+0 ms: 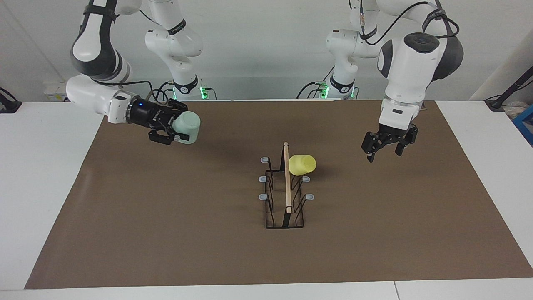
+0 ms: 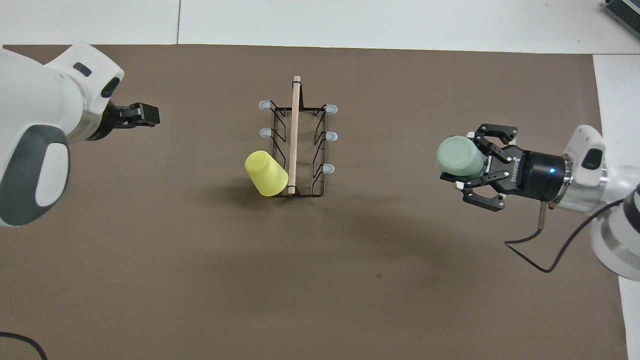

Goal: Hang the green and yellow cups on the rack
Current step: 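Hang the yellow cup on a peg, withdraw the left gripper, then move the green cup onto a rack peg with the right gripper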

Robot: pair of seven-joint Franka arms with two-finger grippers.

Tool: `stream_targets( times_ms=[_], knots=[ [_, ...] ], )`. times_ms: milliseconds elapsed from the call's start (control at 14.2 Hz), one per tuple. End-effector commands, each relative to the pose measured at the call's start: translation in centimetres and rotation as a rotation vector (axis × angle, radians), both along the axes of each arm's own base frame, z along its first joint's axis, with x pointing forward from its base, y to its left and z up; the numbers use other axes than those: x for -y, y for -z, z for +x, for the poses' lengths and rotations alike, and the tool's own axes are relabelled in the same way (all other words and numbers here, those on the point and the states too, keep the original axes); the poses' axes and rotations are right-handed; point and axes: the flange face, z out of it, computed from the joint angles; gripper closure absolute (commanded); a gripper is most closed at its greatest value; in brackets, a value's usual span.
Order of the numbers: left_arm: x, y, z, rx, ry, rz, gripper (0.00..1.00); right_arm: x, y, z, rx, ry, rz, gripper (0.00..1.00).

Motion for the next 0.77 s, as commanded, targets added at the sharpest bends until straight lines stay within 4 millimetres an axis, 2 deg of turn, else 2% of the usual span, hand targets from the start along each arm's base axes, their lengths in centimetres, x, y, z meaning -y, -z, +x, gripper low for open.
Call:
stream_targets(
  times_ms=[0, 211, 351, 421, 562, 702],
  knots=[
    [-3.2, -0.2, -0.9, -0.050, 0.070, -0.026, 0.00, -4.7, 2.2, 0.3, 0.035, 0.064, 0.062, 0.94],
    [-7.6, 0.3, -1.2, -0.091, 0.127, -0.040, 0.00, -11.5, 2.9, -0.1, 0.037, 0.175, 0.147, 0.94],
    [-9.6, 0.3, -1.5, -0.125, 0.154, -0.035, 0.00, -14.8, 5.9, -0.2, 0.048, 0.233, 0.190, 0.94],
    [-10.6, 0.1, -1.7, -0.131, 0.155, -0.034, 0.00, -16.3, 6.1, -0.7, 0.055, 0.239, 0.198, 0.94],
    [-11.8, -1.1, -2.5, -0.145, 0.197, -0.030, 0.00, -17.5, 7.2, -0.2, 0.080, 0.247, 0.189, 0.94],
    [-12.0, -3.0, -3.8, -0.158, 0.201, -0.035, 0.00, -18.8, 10.9, 0.1, 0.091, 0.275, 0.252, 0.93]
  ],
)
